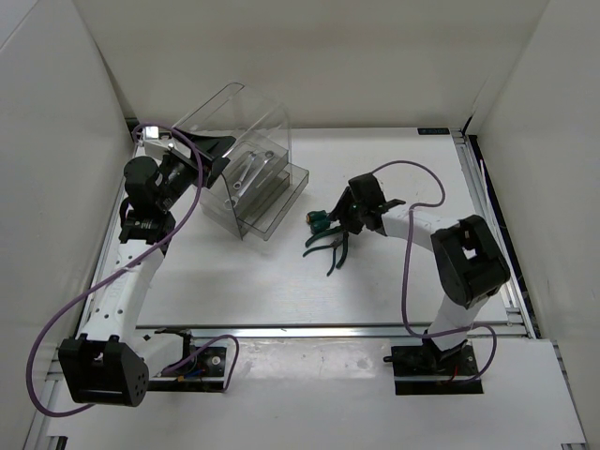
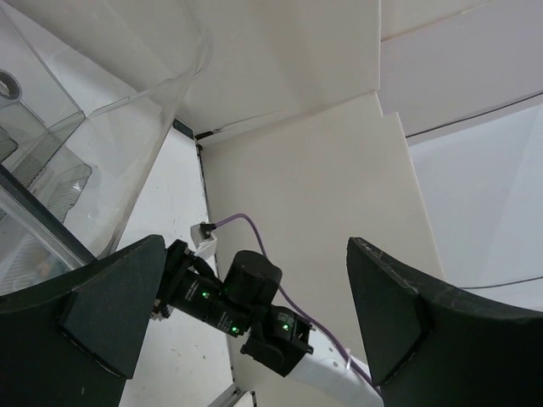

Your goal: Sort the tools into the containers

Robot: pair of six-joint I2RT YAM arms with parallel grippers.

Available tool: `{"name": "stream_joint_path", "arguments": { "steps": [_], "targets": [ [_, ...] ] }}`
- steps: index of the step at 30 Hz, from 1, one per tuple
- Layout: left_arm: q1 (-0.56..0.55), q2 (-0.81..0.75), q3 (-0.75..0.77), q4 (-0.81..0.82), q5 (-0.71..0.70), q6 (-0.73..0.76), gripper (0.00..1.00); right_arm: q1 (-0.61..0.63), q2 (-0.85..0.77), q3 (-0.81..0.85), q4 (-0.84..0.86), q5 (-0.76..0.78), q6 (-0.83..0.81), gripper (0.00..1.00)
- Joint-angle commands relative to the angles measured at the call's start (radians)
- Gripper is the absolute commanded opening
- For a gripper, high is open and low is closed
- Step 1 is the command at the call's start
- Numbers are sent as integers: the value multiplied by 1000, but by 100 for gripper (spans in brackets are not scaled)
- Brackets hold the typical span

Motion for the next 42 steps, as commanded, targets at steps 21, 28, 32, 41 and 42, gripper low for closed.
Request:
{"name": "stream_joint_path", "arguments": {
  "steps": [21, 28, 32, 41, 42],
  "targets": [
    [7, -9, -51, -95, -9, -10, 99, 5, 104, 139, -81, -7, 7, 54],
    [7, -6, -53, -98, -9, -12, 99, 36, 153, 175, -130, -4, 10, 54],
    [7, -6, -53, -105, -9, -10, 99, 48, 196, 215, -158, 2, 16, 54],
    [5, -12, -54, -108, -7, -12, 99, 48, 260, 263, -247, 18, 19, 36],
    [7, -12, -53, -108, -7, -10, 99, 48, 250, 258, -253, 21, 22, 26]
  ]
}}
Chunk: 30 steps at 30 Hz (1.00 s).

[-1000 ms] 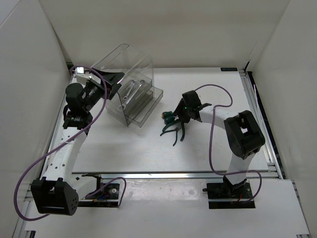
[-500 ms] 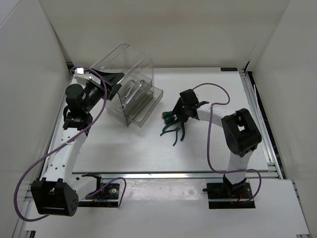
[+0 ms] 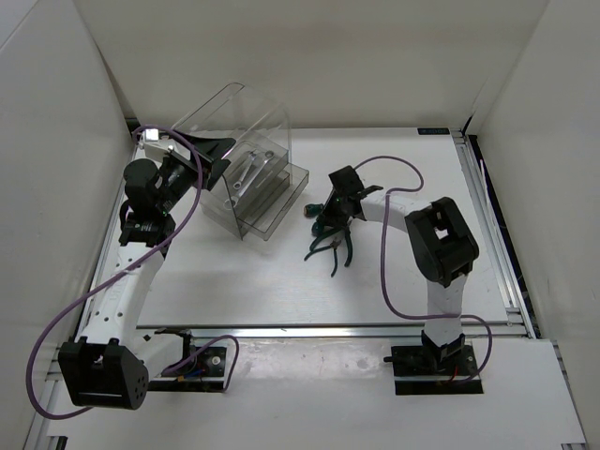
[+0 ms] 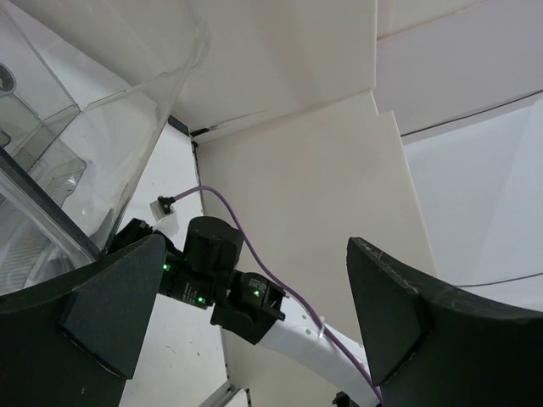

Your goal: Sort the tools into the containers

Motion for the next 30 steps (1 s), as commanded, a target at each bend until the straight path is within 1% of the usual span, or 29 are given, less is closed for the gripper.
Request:
{"name": "stream_joint_path", "arguments": {
  "steps": [1, 3, 4, 5, 10, 14, 15, 19, 22, 23, 25, 26, 27, 28, 30],
  "targets": [
    [5, 5, -34, -115, -11, 5, 99, 3, 0, -7, -92, 40, 3, 21],
    [7, 5, -34, -115, -14, 5, 99, 7, -11, -24, -92, 49, 9, 11],
    [7, 2, -37, -115, -17, 2, 99, 7, -28, -39, -95, 67, 9, 4],
    [8, 5, -37, -115, -9, 2, 99, 7, -49, -45, -103, 72, 15, 1],
    [7, 3, -40, -113, -11, -1, 99, -9, -161, -108, -56, 92, 64, 0],
    [7, 8, -37, -108, -8, -7, 99, -13, -267, -125, 3, 80, 114, 0],
    [7, 8, -37, -105, -8, -7, 99, -9, -279, -128, 59, 73, 120, 0],
    [5, 8, -39, -105, -8, -6, 99, 0, -309, -113, 184, 24, 169, 0],
    [7, 5, -43, -105, -5, -7, 99, 16, -258, -29, 237, -25, 169, 0],
    [7, 5, -43, -107, -5, -10, 99, 19, -234, 32, 242, -102, 163, 0],
    [7, 9, -47, -104, -2, -10, 99, 43, -162, 101, 230, -137, 144, 0],
    [7, 5, -47, -102, -5, -14, 99, 55, -142, 166, 221, -144, 132, 0],
    [5, 5, -47, -101, -5, -14, 99, 68, -96, 200, 218, -141, 108, 0],
    [7, 5, -47, -98, -5, -12, 99, 92, -80, 227, 175, -138, 95, 0],
    [7, 5, -48, -96, -5, -15, 99, 105, -50, 283, 163, -141, 83, 0]
  ]
}}
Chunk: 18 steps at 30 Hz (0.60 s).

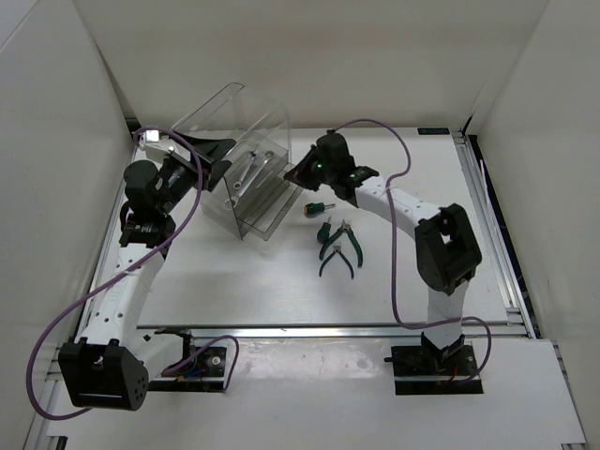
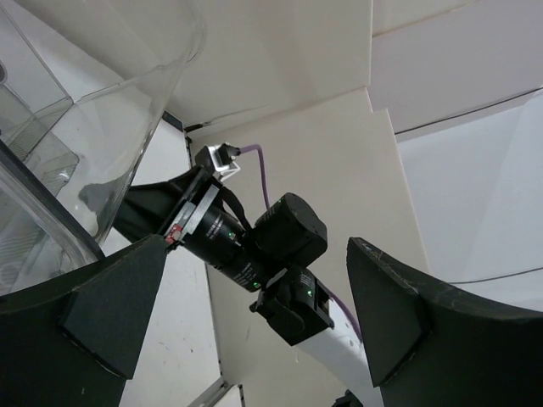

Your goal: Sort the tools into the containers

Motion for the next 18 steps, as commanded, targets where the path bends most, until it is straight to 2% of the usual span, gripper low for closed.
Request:
{"name": "stream_joint_path", "arguments": {
  "steps": [1, 5, 9, 15, 17, 18],
  "targets": [
    [5, 10, -35, -106, -13, 6, 99, 36, 54, 88, -20, -45, -36, 0],
    [5, 9, -36, -108, -16, 6, 99, 48, 76, 88, -38, -57, -39, 0],
    [5, 10, -41, -108, -16, 6, 99, 42, 3, -28, 73, -17, -36, 1],
    [7, 13, -59, -91, -9, -13, 99, 18, 12, -21, 66, -106, -73, 1],
    [7, 10, -56, -89, -10, -10, 99, 16, -19, -51, 61, -54, -67, 8],
    [4, 10, -56, -92, -10, -8, 99, 18, -31, -89, 72, -33, -64, 15]
  ]
}}
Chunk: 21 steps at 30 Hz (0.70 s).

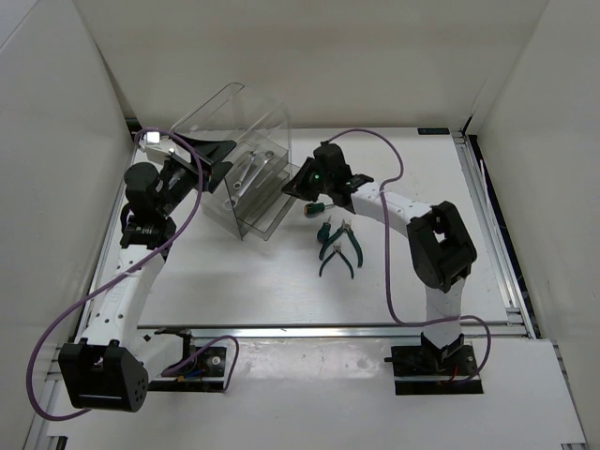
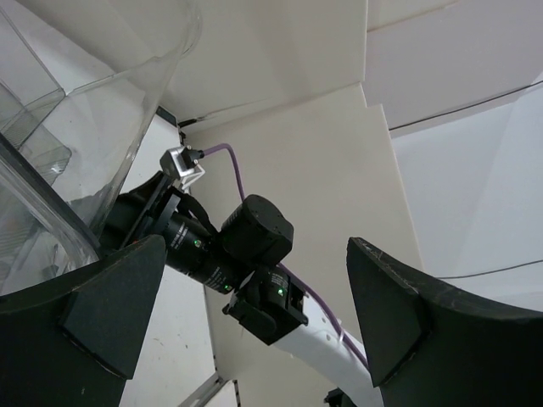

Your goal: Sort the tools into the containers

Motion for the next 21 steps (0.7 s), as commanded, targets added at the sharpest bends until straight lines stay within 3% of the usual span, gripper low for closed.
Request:
{"name": "stream_joint_path", "arguments": {
  "steps": [1, 3, 5, 7, 21],
  "targets": [
    [7, 17, -33, -119, -28, 16, 99, -7, -94, -67, 48, 82, -23, 30],
    [8, 14, -27, -133, -28, 21, 99, -25, -137, -104, 13, 123, -26, 37],
    [8, 14, -24, -139, -28, 27, 99, -44, -171, -119, -79, 258, -35, 39],
    [8, 10, -21, -140, -28, 27, 99, -68, -190, -171, -141, 295, -72, 41],
    [8, 17, -7, -150, -25, 41, 99, -78, -67, -190, -261, 222, -241, 41]
  ]
}}
